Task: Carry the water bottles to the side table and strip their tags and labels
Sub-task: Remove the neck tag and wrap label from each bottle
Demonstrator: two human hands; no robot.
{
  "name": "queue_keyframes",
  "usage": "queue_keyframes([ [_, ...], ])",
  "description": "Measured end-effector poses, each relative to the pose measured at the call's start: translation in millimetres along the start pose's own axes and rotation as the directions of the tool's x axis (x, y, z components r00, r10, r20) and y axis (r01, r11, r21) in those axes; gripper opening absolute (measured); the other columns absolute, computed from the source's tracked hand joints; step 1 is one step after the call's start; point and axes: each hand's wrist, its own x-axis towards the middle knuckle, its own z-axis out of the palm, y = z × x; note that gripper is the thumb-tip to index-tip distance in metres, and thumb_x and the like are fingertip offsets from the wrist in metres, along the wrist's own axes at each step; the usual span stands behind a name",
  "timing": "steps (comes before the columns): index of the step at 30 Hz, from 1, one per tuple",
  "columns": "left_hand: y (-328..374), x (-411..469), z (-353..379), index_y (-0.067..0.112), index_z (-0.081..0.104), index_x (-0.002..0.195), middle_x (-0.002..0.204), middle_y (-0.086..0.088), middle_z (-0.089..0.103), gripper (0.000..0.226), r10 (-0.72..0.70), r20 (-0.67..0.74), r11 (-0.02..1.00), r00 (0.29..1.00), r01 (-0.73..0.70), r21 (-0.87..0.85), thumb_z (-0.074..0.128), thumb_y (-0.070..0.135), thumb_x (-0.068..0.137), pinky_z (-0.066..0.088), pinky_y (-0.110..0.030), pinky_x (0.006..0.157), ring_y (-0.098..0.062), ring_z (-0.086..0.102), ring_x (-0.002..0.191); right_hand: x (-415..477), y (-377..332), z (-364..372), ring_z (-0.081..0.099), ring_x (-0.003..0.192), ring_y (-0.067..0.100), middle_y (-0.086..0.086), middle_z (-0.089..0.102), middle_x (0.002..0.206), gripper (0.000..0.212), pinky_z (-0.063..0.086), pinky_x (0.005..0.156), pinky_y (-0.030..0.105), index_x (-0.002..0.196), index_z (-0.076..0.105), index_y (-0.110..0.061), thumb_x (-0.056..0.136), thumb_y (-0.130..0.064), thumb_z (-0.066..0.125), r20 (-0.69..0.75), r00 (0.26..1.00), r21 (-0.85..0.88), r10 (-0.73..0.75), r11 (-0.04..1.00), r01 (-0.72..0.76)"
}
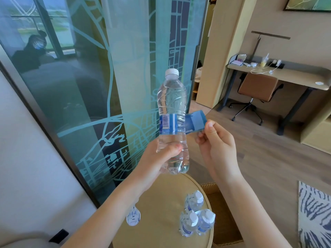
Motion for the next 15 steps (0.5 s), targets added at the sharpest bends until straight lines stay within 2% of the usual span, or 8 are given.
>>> queue_keyframes([
  [3,1.9,-2.2,-0.8,0.023,0.073,0.105,0.098,-0.004,0.073,0.038,0.029,0.023,1.0,0.999,-0.029,-0.01,0.072,0.039,0.071,0.059,-0.04,0.075,-0.024,0.072,0.094,2.3,-0.9,-7.2,0.051,0.064,0.004,-0.012,0.056,0.065,0.032,0.042,0.067,0.023,0.082,0.057,-0.01,0.109,-0.009,0.04,-0.052,0.999,-0.019,0.0,1.0,-0.001],
  [5,4.7,-2.4,-0.4,0.018,0.07,0.108,0.095,-0.004,0.072,0.042,0.046,0.025,0.999,0.999,-0.045,-0.028,0.072,0.038,0.071,0.057,-0.035,0.071,-0.022,0.072,0.09,4.1,-0.6,-11.2,0.05,0.064,0.004,-0.012,0.056,0.065,0.034,0.039,0.069,0.025,0.079,0.056,-0.011,0.109,-0.009,0.04,-0.064,0.998,-0.044,-0.009,0.999,0.006],
  [8,10.1,-2.9,1.6,0.008,0.065,0.113,0.095,-0.007,0.072,0.051,0.064,0.036,0.998,0.997,-0.063,-0.021,0.072,0.037,0.071,0.057,-0.035,0.071,-0.024,0.072,0.089,6.1,3.1,-16.1,0.05,0.064,0.004,-0.012,0.054,0.065,0.036,0.038,0.07,0.027,0.077,0.057,-0.013,0.109,-0.01,0.04,-0.083,0.996,-0.057,-0.018,0.998,0.013],
  [11,12.3,-4.5,3.3,0.012,0.068,0.108,0.094,-0.008,0.073,0.043,0.085,0.055,0.996,0.995,-0.084,-0.033,0.072,0.035,0.071,0.058,-0.034,0.071,-0.024,0.072,0.087,8.3,7.8,-20.9,0.05,0.063,0.004,-0.011,0.054,0.065,0.035,0.038,0.069,0.027,0.077,0.058,-0.013,0.109,-0.011,0.042,-0.096,0.995,-0.054,-0.016,0.998,0.011],
  [15,12.6,-7.2,5.0,0.011,0.068,0.109,0.098,-0.014,0.072,0.046,0.09,0.068,0.995,0.994,-0.087,-0.053,0.072,0.034,0.07,0.06,-0.036,0.072,-0.025,0.073,0.087,13.7,16.4,-26.4,0.051,0.061,0.005,-0.009,0.055,0.063,0.033,0.039,0.069,0.025,0.078,0.058,-0.011,0.108,-0.01,0.043,-0.139,0.99,-0.052,0.025,0.998,-0.033],
])
